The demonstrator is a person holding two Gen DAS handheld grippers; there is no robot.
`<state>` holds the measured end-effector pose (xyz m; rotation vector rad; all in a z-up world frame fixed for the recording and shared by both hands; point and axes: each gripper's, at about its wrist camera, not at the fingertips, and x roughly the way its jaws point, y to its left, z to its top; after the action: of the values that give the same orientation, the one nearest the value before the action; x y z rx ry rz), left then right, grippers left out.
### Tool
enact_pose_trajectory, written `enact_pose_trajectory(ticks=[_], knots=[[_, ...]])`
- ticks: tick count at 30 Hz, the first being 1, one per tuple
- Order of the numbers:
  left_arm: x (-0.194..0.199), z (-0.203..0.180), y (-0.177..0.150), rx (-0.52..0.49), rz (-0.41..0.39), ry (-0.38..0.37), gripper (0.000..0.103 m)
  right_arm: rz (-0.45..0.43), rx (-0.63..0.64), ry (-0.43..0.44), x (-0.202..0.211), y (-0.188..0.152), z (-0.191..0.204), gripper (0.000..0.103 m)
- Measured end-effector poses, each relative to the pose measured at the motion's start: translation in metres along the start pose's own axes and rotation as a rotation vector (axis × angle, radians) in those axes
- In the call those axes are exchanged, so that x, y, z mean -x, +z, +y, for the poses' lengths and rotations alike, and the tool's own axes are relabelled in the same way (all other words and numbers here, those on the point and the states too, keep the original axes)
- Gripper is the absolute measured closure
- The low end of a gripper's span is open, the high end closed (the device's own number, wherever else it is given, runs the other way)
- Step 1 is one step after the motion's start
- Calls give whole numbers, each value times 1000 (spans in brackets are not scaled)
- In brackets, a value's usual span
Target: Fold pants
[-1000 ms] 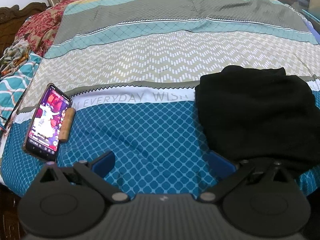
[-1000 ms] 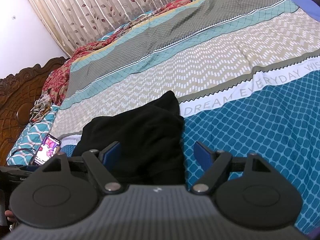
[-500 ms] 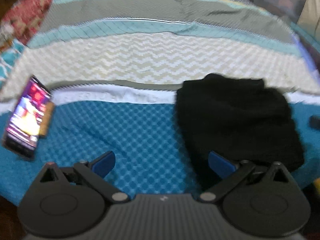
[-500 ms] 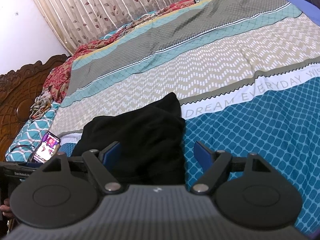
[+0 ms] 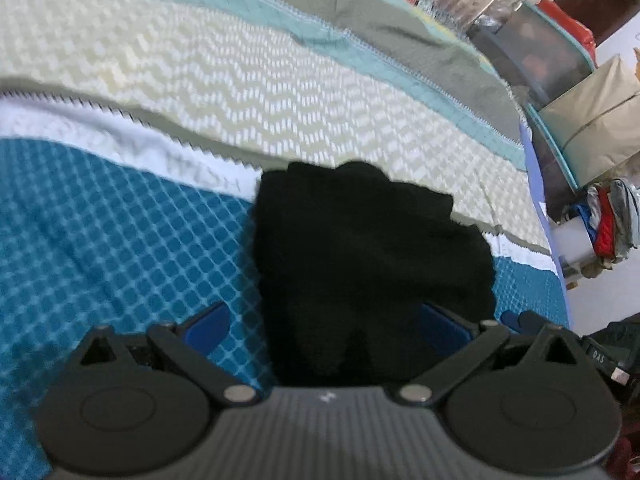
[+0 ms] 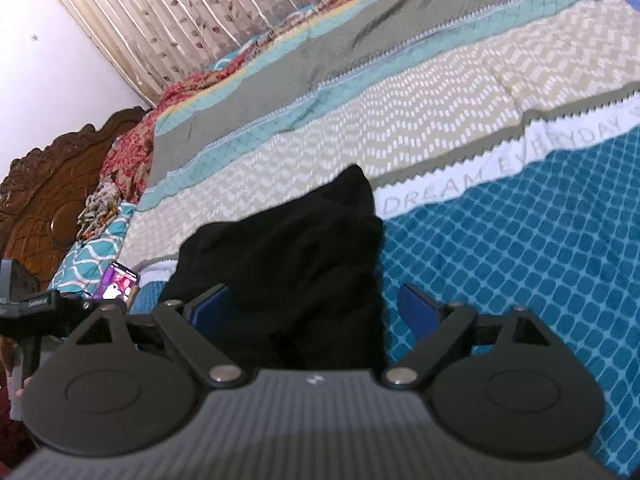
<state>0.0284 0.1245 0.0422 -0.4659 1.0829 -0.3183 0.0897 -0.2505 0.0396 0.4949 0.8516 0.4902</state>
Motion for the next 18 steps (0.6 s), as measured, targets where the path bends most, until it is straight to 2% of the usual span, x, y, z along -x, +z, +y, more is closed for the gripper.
enact_pose_trajectory(ticks=[5, 9, 12, 15, 18], knots=[[-36, 14, 2, 37, 80, 1, 0, 40, -10, 12, -13, 6, -8, 11], [-39, 21, 1, 41, 72, -44, 0, 70, -24, 29, -28, 14, -15, 10], [-38, 29, 2, 72, 62, -109, 0, 97, -28, 40, -42, 17, -20, 9], [-45, 34, 3, 109, 61, -207, 0, 91, -30, 74, -50, 19, -21, 4], [-56, 28, 7, 104, 55, -255, 1, 89, -6, 86, -59, 22, -16, 2]])
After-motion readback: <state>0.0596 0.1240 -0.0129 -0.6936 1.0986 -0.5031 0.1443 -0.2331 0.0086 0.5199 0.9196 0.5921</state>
